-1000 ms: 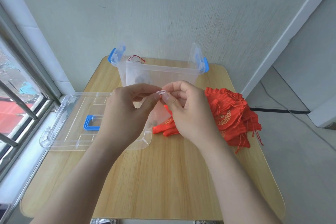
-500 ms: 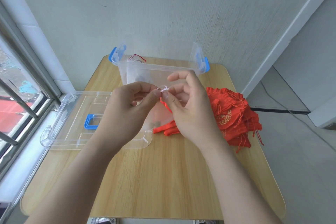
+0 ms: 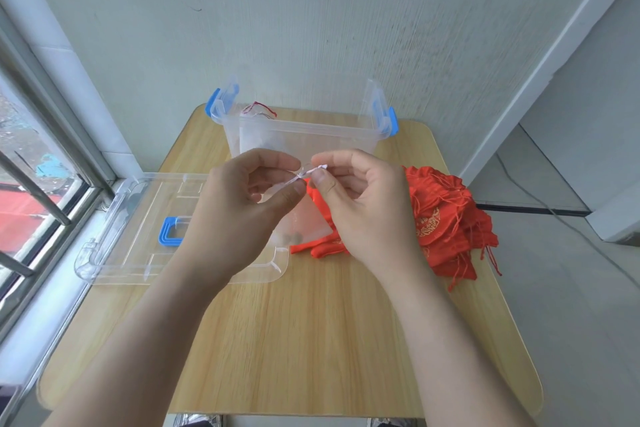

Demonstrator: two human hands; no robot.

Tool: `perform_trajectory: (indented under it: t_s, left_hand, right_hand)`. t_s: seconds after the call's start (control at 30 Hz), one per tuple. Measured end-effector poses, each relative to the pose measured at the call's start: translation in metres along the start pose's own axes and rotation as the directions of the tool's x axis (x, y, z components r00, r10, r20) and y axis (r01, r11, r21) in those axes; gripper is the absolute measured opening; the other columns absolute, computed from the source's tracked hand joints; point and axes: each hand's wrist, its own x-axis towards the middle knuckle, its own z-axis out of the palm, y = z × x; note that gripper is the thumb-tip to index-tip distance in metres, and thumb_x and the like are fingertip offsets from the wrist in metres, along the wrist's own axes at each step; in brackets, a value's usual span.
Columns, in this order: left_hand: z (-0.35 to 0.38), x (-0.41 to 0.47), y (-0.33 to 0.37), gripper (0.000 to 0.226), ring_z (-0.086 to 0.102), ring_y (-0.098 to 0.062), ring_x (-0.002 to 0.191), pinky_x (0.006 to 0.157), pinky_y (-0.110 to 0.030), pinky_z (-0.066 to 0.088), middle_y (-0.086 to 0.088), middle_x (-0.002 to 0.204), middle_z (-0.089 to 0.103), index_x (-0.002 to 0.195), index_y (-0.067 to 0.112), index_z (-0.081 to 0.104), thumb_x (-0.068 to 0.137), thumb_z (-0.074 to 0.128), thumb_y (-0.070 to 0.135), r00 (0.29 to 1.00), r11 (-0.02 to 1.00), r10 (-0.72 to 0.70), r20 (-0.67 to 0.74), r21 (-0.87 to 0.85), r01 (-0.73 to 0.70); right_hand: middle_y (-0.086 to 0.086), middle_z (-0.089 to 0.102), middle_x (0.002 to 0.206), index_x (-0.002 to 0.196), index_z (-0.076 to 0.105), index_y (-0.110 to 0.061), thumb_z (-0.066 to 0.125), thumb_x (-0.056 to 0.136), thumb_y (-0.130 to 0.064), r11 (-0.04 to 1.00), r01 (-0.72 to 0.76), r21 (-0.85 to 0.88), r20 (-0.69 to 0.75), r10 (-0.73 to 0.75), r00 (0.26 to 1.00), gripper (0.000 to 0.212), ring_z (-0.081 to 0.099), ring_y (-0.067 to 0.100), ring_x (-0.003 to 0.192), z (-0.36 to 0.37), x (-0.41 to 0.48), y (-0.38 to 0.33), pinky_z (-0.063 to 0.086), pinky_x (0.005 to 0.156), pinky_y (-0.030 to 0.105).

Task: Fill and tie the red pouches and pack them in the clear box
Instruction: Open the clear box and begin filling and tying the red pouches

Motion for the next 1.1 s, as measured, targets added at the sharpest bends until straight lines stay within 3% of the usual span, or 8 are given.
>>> perform_trajectory:
  t_s: [0.3, 0.47, 0.57, 0.73, 0.93, 1.1]
  left_hand:
    - [0.0014, -0.0009, 0.0008, 0.008, 0.076, -0.001, 0.095, 0.083, -0.015, 0.057, 0.015, 0.093, 0.081, 0.103, 0.03, 0.08, 0.095, 0.078, 0.028, 0.999, 0.999, -0.036, 0.027, 0.009, 0.036]
    - [0.0001, -0.0009, -0.0002, 0.021, 0.075, -0.007, 0.092, 0.083, -0.02, 0.054, 0.01, 0.093, 0.081, 0.117, 0.034, 0.076, 0.096, 0.076, 0.03, 1.0, 1.0, -0.017, 0.026, 0.023, 0.016]
    - [-0.0006, -0.0002, -0.0008, 0.02, 0.074, -0.008, 0.088, 0.081, -0.019, 0.054, 0.011, 0.096, 0.08, 0.115, 0.037, 0.077, 0.097, 0.075, 0.03, 1.0, 0.999, 0.007, 0.008, 0.053, -0.008]
    - [-0.0003, -0.0006, 0.0001, 0.013, 0.075, -0.011, 0.092, 0.088, -0.031, 0.06, 0.009, 0.098, 0.08, 0.11, 0.031, 0.08, 0.099, 0.074, 0.027, 1.0, 0.999, 0.004, 0.029, 0.042, -0.005]
    - [-0.0009, 0.0001, 0.0011, 0.006, 0.076, -0.009, 0.084, 0.08, -0.025, 0.06, 0.009, 0.092, 0.08, 0.101, 0.028, 0.08, 0.096, 0.077, 0.027, 0.999, 1.0, -0.031, 0.023, -0.005, 0.031]
    - [0.0003, -0.0009, 0.0005, 0.005, 0.077, -0.009, 0.092, 0.083, -0.024, 0.06, 0.007, 0.093, 0.081, 0.1, 0.023, 0.08, 0.097, 0.076, 0.024, 0.998, 0.999, -0.048, 0.035, -0.018, 0.049]
  right_hand:
    - [-0.003, 0.082, 0.089, 0.104, 0.082, -0.008, 0.077, 0.095, -0.006, 0.996, -0.036, 0.082, 0.006, 0.036, 0.999, 0.01, 0.079, 0.009, 0.085, -0.0037, -0.0012, -0.0033, 0.058, 0.076, 0.018]
    - [-0.003, 0.082, 0.09, 0.101, 0.083, -0.008, 0.078, 0.094, -0.005, 0.997, -0.044, 0.069, 0.033, 0.042, 0.999, 0.009, 0.079, 0.01, 0.086, -0.0044, -0.0024, -0.0034, 0.061, 0.077, 0.023]
    - [-0.004, 0.082, 0.091, 0.101, 0.084, -0.01, 0.077, 0.094, -0.005, 0.998, -0.047, 0.038, 0.056, 0.045, 0.997, 0.01, 0.079, 0.008, 0.087, -0.0038, -0.0023, -0.0025, 0.063, 0.079, 0.026]
    - [-0.006, 0.082, 0.088, 0.099, 0.084, -0.012, 0.078, 0.093, -0.005, 0.998, -0.05, 0.039, 0.062, 0.048, 0.997, 0.011, 0.079, 0.008, 0.083, -0.0018, -0.0019, -0.0019, 0.059, 0.074, 0.022]
    - [-0.004, 0.082, 0.086, 0.1, 0.084, -0.011, 0.079, 0.091, -0.003, 0.995, -0.051, 0.083, 0.044, 0.048, 0.998, 0.013, 0.079, 0.011, 0.081, -0.0021, -0.0029, -0.0033, 0.059, 0.074, 0.024]
    - [0.001, 0.081, 0.09, 0.11, 0.08, -0.013, 0.081, 0.09, -0.002, 0.981, -0.092, 0.169, 0.05, 0.084, 0.995, 0.023, 0.079, 0.014, 0.086, -0.0051, -0.0015, -0.0065, 0.06, 0.078, 0.023]
